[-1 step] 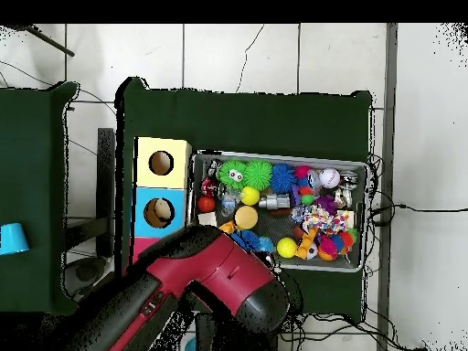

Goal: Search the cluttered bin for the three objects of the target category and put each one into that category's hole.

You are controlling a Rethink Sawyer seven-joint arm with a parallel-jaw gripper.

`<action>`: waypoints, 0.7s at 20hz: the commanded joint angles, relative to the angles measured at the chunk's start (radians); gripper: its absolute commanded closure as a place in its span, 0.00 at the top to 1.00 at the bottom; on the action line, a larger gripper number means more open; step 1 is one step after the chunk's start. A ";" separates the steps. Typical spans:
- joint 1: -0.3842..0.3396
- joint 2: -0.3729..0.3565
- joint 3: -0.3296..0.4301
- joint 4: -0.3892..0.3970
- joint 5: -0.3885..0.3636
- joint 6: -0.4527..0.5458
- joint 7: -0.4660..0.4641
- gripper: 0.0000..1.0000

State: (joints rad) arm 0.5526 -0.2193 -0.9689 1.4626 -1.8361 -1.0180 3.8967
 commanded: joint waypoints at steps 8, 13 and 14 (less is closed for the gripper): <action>0.012 -0.005 -0.022 -0.051 0.016 -0.179 0.412 0.00; -0.023 0.013 0.022 -0.043 0.118 0.010 0.290 0.00; -0.031 0.014 0.036 -0.038 0.152 0.065 0.256 0.00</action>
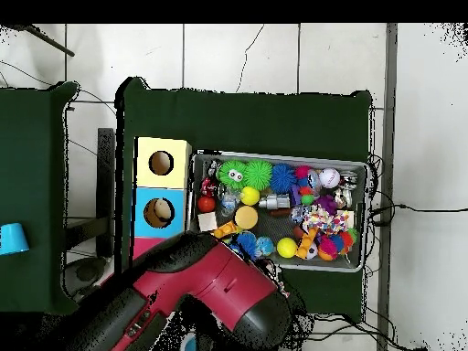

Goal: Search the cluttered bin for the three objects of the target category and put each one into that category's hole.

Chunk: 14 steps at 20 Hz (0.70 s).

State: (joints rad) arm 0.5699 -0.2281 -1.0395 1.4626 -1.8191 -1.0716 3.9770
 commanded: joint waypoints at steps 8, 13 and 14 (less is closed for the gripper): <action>-0.076 0.001 0.158 -0.001 0.264 0.285 0.036 0.00; -0.088 -0.011 0.179 0.007 0.286 0.315 0.008 0.00; -0.089 -0.012 0.182 0.008 0.289 0.319 0.004 0.00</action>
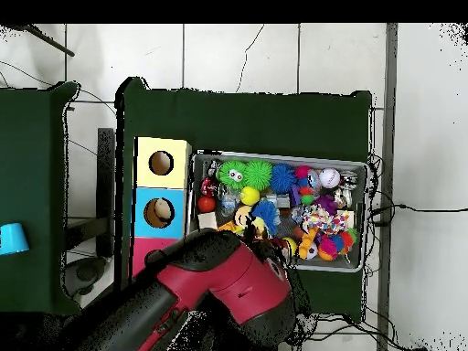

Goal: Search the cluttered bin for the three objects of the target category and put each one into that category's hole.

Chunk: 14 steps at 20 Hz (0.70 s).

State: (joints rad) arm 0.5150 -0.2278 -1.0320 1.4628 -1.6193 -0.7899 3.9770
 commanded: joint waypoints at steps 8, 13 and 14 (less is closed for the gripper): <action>-0.044 -0.011 0.190 0.010 0.110 0.050 -0.018 0.00; -0.043 -0.004 0.191 0.007 0.114 0.036 0.017 0.00; -0.042 -0.003 0.192 0.007 0.114 0.034 0.023 0.00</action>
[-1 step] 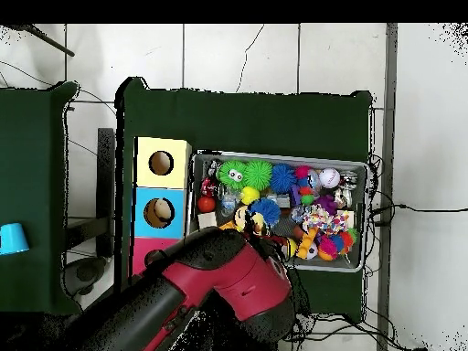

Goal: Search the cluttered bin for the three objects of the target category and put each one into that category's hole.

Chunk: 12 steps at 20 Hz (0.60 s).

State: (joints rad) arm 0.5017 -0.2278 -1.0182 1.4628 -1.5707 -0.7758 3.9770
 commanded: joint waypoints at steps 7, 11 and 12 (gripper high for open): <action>-0.041 -0.009 0.213 0.011 0.101 0.035 0.014 0.00; -0.043 -0.010 0.225 0.014 0.123 0.053 0.012 0.00; -0.042 -0.009 0.227 0.014 0.126 0.053 0.017 0.00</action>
State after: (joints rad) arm 0.4885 -0.2283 -0.9727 1.4629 -1.5241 -0.7756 3.9770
